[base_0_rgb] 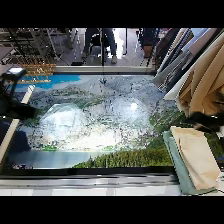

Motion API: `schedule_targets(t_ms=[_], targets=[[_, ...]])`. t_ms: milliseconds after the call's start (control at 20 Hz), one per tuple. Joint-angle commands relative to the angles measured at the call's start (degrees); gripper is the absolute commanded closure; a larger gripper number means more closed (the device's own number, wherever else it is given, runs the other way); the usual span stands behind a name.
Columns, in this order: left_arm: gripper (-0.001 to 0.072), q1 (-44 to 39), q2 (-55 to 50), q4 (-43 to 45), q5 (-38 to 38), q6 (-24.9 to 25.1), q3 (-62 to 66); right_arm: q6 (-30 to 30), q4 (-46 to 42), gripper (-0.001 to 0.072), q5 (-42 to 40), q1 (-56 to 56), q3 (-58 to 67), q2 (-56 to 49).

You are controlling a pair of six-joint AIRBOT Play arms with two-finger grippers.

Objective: Fold the clothes and pants, and hang the long-sleeved shirts on hangers.

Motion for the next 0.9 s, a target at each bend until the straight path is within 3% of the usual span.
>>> schedule_targets(t_ms=[0,50,100,250,400,850], targets=[[0.0701,2.47,0.15,4.0,4.63,-7.02,0.0,-8.07,-9.22,0.0269,-16.57,22.73,-2.89,0.17],[0.0701,2.47,0.15,4.02,4.79,-8.15,0.0,-11.17,-15.08,0.0522,-21.35,26.93,-2.99,0.17],[0.07,2.45,0.15,4.02,4.76,-8.15,0.0,-14.1,-20.11,0.0681,-26.32,30.16,-2.95,0.22],[0.07,2.43,0.15,4.04,4.79,-8.15,0.0,-20.11,-22.73,0.0676,-38.23,32.7,-2.64,0.22],[0.07,2.43,0.15,4.02,4.79,-8.15,0.0,-20.09,-22.12,0.066,-45.2,32.7,-2.58,0.24],[0.07,2.43,0.13,4.02,4.76,-8.15,0.0,-20.11,-22.12,0.066,-48.92,32.7,-2.58,0.24]])
